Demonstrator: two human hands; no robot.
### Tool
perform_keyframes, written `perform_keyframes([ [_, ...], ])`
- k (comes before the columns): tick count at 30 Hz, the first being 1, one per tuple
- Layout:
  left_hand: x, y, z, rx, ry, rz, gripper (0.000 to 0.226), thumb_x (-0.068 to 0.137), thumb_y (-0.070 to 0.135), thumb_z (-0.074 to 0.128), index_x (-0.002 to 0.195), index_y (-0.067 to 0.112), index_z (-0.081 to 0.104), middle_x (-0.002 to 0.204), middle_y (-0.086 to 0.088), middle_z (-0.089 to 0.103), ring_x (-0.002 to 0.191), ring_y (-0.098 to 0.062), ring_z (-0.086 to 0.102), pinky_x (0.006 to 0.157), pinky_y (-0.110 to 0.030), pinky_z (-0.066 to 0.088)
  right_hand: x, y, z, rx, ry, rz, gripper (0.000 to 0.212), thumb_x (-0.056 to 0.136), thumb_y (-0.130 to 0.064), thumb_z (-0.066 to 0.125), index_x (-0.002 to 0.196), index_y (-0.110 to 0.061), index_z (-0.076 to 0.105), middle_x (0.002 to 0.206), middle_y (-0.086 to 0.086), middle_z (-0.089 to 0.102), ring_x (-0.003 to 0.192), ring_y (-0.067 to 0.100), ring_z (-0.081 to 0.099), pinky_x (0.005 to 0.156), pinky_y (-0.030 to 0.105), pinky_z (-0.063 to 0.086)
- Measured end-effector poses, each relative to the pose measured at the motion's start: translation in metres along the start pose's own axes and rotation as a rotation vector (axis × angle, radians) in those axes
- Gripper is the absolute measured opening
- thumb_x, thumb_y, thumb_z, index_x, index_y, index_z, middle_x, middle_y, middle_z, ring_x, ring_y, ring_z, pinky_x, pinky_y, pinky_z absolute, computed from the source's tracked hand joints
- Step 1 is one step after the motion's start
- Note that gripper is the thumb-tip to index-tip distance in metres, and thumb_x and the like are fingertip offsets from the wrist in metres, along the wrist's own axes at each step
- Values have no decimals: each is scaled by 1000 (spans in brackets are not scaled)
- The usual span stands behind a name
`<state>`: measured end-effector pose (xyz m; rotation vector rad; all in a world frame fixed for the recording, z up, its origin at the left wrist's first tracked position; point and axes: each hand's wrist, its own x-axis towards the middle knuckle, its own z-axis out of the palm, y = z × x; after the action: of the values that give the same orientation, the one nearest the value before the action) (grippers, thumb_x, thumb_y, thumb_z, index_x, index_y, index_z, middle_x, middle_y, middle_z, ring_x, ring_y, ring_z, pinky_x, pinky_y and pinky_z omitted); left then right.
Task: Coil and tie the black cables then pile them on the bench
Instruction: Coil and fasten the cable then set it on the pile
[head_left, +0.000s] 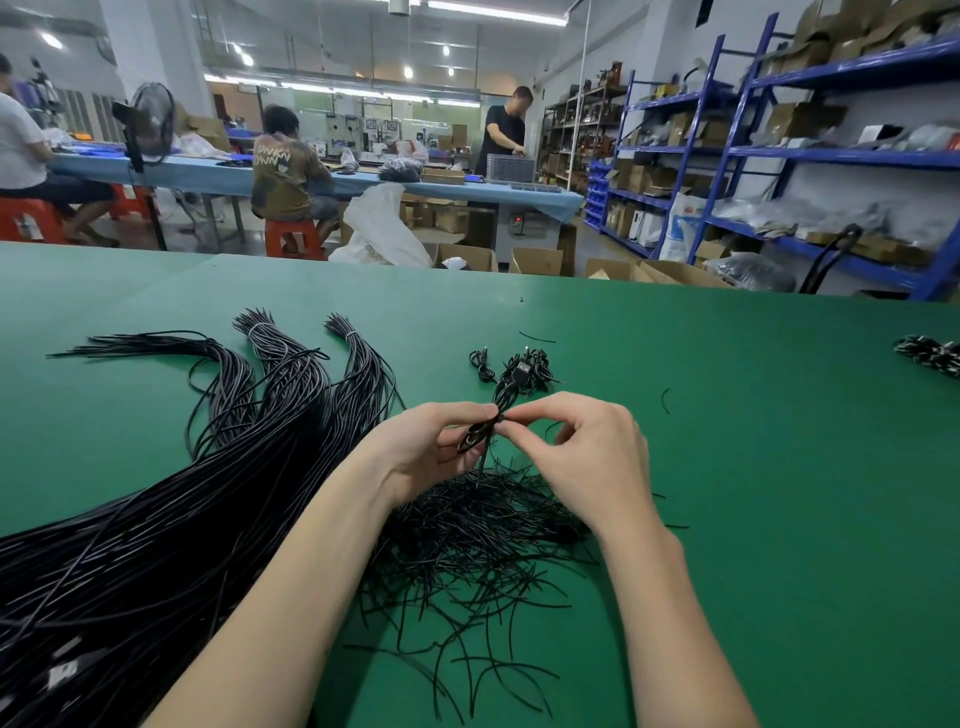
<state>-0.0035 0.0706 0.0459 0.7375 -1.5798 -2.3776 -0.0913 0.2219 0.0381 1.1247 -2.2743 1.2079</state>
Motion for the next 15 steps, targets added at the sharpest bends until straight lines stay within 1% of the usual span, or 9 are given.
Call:
perform_keyframes([
  [2, 1, 0, -1, 15, -12, 14, 8, 88, 9, 70, 95, 7, 74, 74, -4, 71, 58, -9, 60, 53, -17, 51, -1, 0, 5, 17, 57, -42, 18, 83, -58, 74, 79, -41, 77, 69, -39, 59, 60, 2, 55, 49, 19, 31],
  [4, 2, -2, -1, 11, -17, 14, 9, 89, 8, 69, 95, 7, 75, 76, -4, 73, 59, -9, 60, 53, -17, 51, 0, 1, 10, 27, 74, -55, 20, 87, -54, 72, 79, -37, 76, 73, -34, 62, 62, 6, 54, 50, 21, 32],
  [6, 3, -5, -1, -34, -16, -9, 8, 88, 9, 69, 92, 8, 75, 76, -5, 73, 58, -9, 60, 52, -16, 51, 0, 4, 14, 12, 62, -69, 20, 89, -52, 71, 79, -35, 75, 74, -32, 62, 61, 7, 54, 50, 21, 33],
  [8, 5, -6, 0, -24, -22, 14, 8, 86, 10, 71, 92, 9, 76, 78, -4, 74, 58, -8, 62, 55, -17, 51, -1, 6, 19, 31, 100, -32, 19, 89, -45, 72, 76, -32, 74, 69, -28, 61, 56, 9, 51, 49, 23, 35],
  [10, 7, -8, 0, 38, -19, 81, 9, 86, 12, 72, 94, 10, 76, 82, -3, 76, 63, -7, 64, 60, -18, 50, -2, 5, 28, 180, 127, 131, 20, 89, -37, 74, 72, -28, 74, 56, -23, 58, 48, 8, 46, 49, 23, 36],
  [11, 7, -9, 1, 72, -8, 114, 10, 86, 13, 73, 95, 10, 76, 84, -2, 76, 66, -7, 65, 62, -18, 49, -1, 4, 32, 306, 113, 268, 21, 89, -34, 75, 70, -25, 75, 53, -20, 60, 45, 5, 47, 50, 21, 35],
  [12, 7, -10, 2, 104, 7, 139, 12, 86, 13, 73, 96, 9, 77, 86, -3, 76, 68, -7, 65, 64, -18, 48, 0, 3, 35, 480, 80, 443, 21, 89, -29, 76, 69, -22, 76, 56, -16, 64, 44, 2, 48, 50, 19, 36],
  [14, 7, -12, 3, 155, 43, 164, 13, 86, 14, 74, 97, 8, 78, 88, -5, 76, 69, -8, 63, 65, -19, 48, 0, 2, 36, 910, -80, 813, 19, 89, -21, 75, 71, -15, 75, 64, -7, 68, 39, 2, 44, 40, 15, 29],
  [15, 7, -12, 3, 168, 56, 162, 13, 85, 14, 75, 96, 7, 78, 88, -6, 75, 68, -9, 61, 64, -19, 49, 0, 3, 34, 1047, -173, 915, 18, 90, -19, 74, 73, -13, 76, 67, -4, 67, 39, 2, 39, 35, 15, 24],
])
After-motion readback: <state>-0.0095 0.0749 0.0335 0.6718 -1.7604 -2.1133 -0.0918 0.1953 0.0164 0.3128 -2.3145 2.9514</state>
